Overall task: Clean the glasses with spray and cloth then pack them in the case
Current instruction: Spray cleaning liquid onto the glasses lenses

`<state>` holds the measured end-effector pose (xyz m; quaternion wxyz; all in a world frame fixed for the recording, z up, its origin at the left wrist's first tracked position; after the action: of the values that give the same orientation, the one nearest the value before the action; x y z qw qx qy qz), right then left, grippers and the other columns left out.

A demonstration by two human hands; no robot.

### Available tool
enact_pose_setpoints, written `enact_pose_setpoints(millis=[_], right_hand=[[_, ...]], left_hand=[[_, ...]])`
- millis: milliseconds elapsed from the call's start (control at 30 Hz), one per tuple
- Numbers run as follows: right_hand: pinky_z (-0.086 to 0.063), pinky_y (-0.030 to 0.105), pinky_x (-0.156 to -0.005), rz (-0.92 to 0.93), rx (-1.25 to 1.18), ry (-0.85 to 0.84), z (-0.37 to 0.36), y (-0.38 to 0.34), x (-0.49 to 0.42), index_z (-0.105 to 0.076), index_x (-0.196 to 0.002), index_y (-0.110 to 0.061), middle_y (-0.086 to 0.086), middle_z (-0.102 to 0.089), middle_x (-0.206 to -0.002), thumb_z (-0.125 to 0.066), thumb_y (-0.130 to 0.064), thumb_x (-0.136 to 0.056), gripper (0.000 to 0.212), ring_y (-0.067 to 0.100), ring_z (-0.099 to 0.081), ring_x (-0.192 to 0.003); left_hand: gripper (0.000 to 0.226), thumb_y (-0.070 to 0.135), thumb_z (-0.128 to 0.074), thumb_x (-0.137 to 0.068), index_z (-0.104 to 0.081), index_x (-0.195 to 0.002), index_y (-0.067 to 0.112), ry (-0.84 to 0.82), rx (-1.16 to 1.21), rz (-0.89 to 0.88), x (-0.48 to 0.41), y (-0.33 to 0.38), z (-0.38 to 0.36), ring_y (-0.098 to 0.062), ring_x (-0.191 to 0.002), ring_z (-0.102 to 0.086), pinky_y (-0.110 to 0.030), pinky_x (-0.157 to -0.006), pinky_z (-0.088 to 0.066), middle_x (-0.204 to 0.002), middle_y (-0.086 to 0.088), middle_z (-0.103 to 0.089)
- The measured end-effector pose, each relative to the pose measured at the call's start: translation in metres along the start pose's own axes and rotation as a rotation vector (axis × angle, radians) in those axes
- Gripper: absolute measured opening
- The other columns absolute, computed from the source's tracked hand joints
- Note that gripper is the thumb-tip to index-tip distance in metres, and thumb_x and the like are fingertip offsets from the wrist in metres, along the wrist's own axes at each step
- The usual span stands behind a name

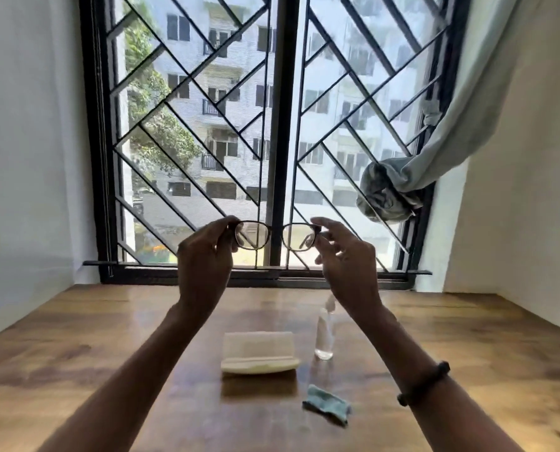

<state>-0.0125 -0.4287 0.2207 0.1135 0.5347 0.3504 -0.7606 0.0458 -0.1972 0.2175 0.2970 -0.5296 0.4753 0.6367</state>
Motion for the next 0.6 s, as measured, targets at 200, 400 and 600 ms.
enact_pose_setpoints(millis=[200, 400, 600], right_hand=[[-0.059, 0.038, -0.064, -0.025, 0.090, 0.130, 0.026, 0.032, 0.043, -0.050, -0.140, -0.023, -0.010, -0.072, -0.103, -0.062, -0.017, -0.094, 0.048, 0.006, -0.068, -0.075], [-0.059, 0.046, -0.079, -0.162, 0.254, 0.091, 0.022, 0.095, 0.111, -0.024, -0.156, -0.020, 0.004, -0.055, -0.133, -0.077, -0.016, -0.085, 0.089, 0.018, -0.059, -0.098], [-0.054, 0.051, -0.097, -0.215, 0.289, -0.123, -0.008, 0.115, 0.124, -0.003, -0.159, -0.034, 0.006, -0.034, -0.155, -0.083, -0.036, -0.078, 0.115, 0.030, -0.053, -0.126]], left_hand=[[0.012, 0.011, -0.064, -0.100, -0.077, -0.098, 0.010, 0.029, 0.043, -0.001, -0.001, -0.001, -0.012, -0.020, -0.060, -0.068, -0.040, -0.061, -0.056, -0.067, -0.002, -0.070], [0.012, 0.011, -0.065, -0.100, -0.077, -0.101, 0.009, 0.024, 0.029, 0.007, 0.013, -0.008, -0.024, -0.018, -0.062, -0.069, -0.042, -0.060, -0.058, -0.072, 0.001, -0.073], [0.013, 0.007, -0.064, -0.100, -0.077, -0.102, 0.008, 0.036, 0.013, 0.022, 0.028, -0.023, -0.035, -0.018, -0.066, -0.072, -0.041, -0.061, -0.059, -0.076, 0.000, -0.075]])
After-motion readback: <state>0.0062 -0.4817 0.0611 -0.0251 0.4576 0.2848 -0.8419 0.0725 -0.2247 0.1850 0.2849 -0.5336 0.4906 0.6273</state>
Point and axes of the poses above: each hand's wrist, its own x-axis away from the middle knuckle, its own z-axis out of the back of the hand, y = z × x, the point moved 6 cm from there along -x, towards the middle knuckle
